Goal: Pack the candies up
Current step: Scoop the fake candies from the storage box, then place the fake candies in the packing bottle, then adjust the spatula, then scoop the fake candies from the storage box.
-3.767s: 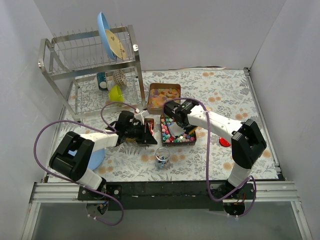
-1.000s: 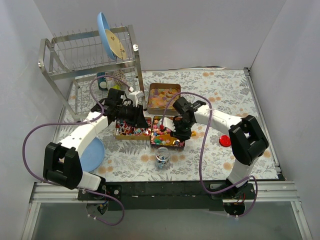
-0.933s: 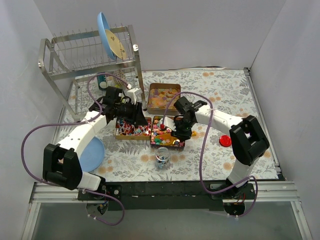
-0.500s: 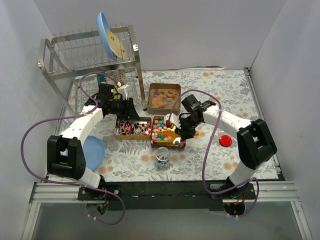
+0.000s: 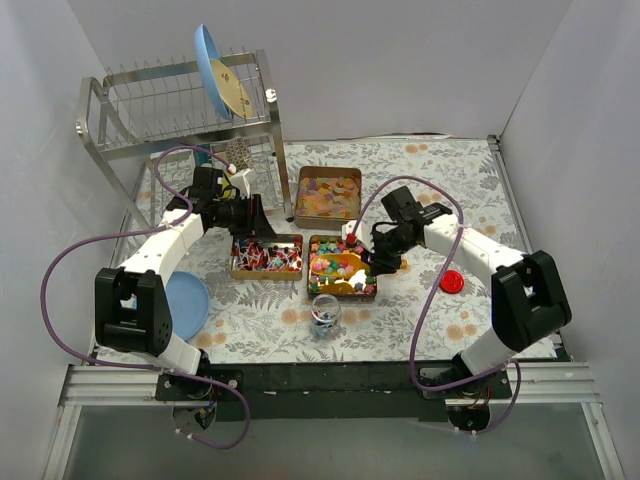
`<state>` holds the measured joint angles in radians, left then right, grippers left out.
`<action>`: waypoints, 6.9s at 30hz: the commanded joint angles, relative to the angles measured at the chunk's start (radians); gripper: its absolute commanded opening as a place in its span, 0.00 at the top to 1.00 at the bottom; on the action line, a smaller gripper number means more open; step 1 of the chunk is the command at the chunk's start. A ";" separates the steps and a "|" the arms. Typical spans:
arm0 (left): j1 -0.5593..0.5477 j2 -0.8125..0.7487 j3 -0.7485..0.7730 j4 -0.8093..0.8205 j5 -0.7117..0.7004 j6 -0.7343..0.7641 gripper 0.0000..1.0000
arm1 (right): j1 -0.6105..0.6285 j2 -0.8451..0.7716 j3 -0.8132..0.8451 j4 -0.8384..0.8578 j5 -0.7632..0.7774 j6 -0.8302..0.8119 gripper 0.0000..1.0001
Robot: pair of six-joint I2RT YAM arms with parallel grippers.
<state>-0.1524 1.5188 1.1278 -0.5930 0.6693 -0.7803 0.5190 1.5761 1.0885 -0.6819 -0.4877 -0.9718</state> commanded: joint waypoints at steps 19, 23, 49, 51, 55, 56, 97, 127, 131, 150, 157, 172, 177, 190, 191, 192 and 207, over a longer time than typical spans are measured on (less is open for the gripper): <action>0.011 -0.097 -0.152 0.110 0.042 0.003 0.64 | 0.003 -0.197 0.310 -0.407 -0.002 -0.131 0.99; 0.011 -0.117 -0.172 0.136 0.042 -0.011 0.64 | 0.021 -0.205 0.333 -0.485 0.046 -0.163 0.99; 0.040 -0.155 -0.266 0.243 0.046 -0.068 0.62 | 0.246 -0.199 0.352 -0.561 0.353 -0.202 0.99; 0.042 -0.154 -0.264 0.248 0.047 -0.073 0.62 | 0.257 -0.199 0.355 -0.567 0.363 -0.203 0.99; 0.047 -0.154 -0.272 0.259 0.049 -0.080 0.62 | 0.288 -0.191 0.361 -0.584 0.411 -0.194 0.99; 0.047 -0.154 -0.272 0.260 0.050 -0.082 0.62 | 0.294 -0.189 0.361 -0.585 0.417 -0.192 0.99; 0.090 -0.193 -0.319 0.294 0.073 -0.117 0.61 | 0.460 -0.174 0.398 -0.624 0.736 -0.200 0.99; 0.093 -0.224 -0.356 0.337 0.090 -0.140 0.60 | 0.599 -0.174 0.412 -0.622 0.943 -0.255 0.99; 0.093 -0.233 -0.364 0.341 0.087 -0.145 0.60 | 0.610 -0.174 0.419 -0.624 0.956 -0.261 0.99; 0.077 -0.247 -0.277 0.415 0.505 -0.296 1.00 | 0.486 -0.099 0.412 -0.518 0.781 -0.013 0.99; 0.018 -0.210 -0.264 0.449 0.550 -0.341 1.00 | 0.421 0.071 0.629 -0.499 0.641 0.076 0.99; -0.004 -0.143 -0.155 0.352 0.452 -0.248 1.00 | 0.402 0.079 0.757 -0.561 0.527 0.047 0.99; -0.004 -0.187 -0.184 0.257 0.330 -0.194 1.00 | 0.311 0.009 0.480 -0.524 0.604 0.038 0.99; -0.004 -0.134 -0.384 0.311 0.136 -0.277 1.00 | 0.240 0.077 0.406 -0.542 0.741 0.044 0.99; -0.004 -0.128 -0.385 0.317 0.130 -0.278 1.00 | 0.240 0.085 0.419 -0.554 0.750 0.047 0.99; -0.004 -0.111 -0.381 0.324 0.127 -0.277 1.00 | 0.240 0.096 0.425 -0.561 0.765 0.047 0.99; -0.004 0.040 -0.365 0.380 0.102 -0.267 1.00 | 0.273 0.289 0.533 -0.611 0.741 0.105 0.99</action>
<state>-0.1593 1.5391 0.7483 -0.2455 0.7956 -1.0607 0.7811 1.8244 1.5772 -1.2419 0.2729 -0.9016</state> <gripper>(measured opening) 0.009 0.348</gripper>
